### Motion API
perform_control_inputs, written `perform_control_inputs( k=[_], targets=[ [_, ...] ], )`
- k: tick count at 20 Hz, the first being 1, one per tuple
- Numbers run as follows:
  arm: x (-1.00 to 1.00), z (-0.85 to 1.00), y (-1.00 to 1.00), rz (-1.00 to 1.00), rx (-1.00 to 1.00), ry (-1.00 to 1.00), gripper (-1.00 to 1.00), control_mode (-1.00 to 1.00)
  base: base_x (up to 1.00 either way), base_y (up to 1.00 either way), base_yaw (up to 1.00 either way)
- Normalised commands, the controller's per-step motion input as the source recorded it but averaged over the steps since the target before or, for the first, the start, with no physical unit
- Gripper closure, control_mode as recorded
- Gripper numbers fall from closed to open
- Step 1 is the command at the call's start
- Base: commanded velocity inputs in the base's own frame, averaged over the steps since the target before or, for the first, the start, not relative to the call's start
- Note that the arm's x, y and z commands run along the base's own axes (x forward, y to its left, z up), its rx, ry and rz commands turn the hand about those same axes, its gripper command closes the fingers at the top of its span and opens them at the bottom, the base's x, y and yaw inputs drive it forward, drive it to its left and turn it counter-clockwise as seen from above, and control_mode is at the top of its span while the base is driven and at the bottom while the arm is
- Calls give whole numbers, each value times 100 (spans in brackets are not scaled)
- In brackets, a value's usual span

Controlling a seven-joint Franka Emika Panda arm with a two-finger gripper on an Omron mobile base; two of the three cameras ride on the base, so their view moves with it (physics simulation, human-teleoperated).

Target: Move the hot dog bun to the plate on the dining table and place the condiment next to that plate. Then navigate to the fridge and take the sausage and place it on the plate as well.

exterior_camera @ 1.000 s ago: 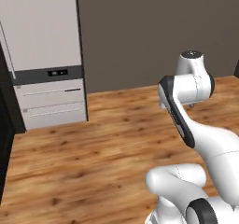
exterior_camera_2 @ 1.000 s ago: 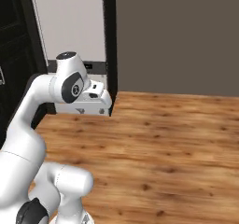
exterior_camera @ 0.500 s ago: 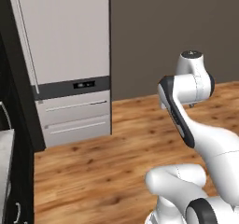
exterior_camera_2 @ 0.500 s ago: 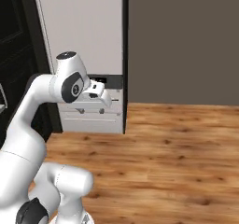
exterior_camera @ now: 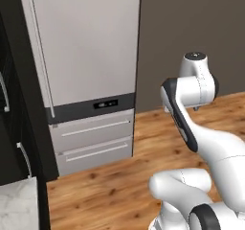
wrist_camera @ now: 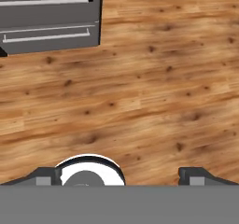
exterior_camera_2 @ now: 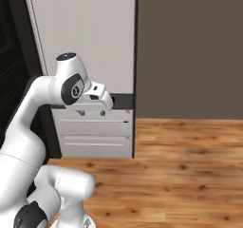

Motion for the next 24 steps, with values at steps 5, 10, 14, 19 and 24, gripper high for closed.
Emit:
perform_control_inputs(
  k=[5, 10, 14, 19, 24],
  targets=[
    [0, 0, 0, 0, 0, 0, -100, 100, 79, 45, -6],
    [0, 0, 0, 0, 0, 0, -100, 100, 57, 60, -4],
    [0, 0, 0, 0, 0, 0, -100, 100, 29, 66, -2],
    [0, 0, 0, 0, 0, 0, -100, 100, 2, 72, 0],
    [0, 0, 48, 4, 1, 2, -100, -100, 0, 14, 0]
  ],
)
